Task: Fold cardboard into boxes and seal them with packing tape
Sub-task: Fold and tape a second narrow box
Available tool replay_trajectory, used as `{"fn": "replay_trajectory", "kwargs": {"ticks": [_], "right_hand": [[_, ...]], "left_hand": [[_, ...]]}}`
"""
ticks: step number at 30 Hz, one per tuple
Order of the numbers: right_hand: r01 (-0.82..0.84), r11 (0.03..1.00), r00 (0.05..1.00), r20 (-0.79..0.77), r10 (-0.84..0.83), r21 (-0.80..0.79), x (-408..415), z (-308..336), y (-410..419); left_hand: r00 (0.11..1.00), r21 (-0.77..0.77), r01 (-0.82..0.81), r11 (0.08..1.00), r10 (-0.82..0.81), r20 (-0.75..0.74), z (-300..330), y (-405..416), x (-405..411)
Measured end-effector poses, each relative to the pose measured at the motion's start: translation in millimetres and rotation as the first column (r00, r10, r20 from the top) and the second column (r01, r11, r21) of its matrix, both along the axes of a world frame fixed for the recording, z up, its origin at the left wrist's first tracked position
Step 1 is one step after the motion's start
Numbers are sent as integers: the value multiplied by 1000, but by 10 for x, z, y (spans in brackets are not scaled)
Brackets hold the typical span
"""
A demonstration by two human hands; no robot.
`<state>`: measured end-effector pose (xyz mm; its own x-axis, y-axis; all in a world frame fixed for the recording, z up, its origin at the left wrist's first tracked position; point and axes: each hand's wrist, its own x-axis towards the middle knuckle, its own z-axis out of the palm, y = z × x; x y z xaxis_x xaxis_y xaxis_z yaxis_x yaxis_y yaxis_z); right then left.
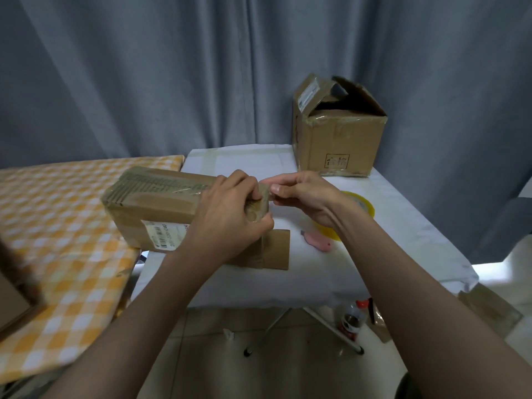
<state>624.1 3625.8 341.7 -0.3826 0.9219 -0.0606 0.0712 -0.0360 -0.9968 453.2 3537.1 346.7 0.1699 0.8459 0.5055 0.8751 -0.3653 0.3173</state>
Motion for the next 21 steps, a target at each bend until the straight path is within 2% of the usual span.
{"fn": "replay_trajectory", "kwargs": {"ticks": [5,7,13,17,21], "right_hand": [[28,1000,986,-165,-29,-6,-100,-178,-82],[77,997,980,-185,-75,6,-133,-224,-119],[309,943,951,-76,-301,122,-221,-237,-187],[383,908,923,-49,-381,170,-260,-193,-248],[426,884,902,-12,-432,192,-282,-134,-322]], "left_hand": [[1000,-29,4,1000,-4,1,-41,29,-3],[1000,-26,3,1000,-3,10,-49,42,-19],[999,-47,50,998,-51,-15,-33,29,-70],[995,-125,104,987,-104,2,20,18,-181],[991,-112,134,985,-130,39,26,0,-216]]}}
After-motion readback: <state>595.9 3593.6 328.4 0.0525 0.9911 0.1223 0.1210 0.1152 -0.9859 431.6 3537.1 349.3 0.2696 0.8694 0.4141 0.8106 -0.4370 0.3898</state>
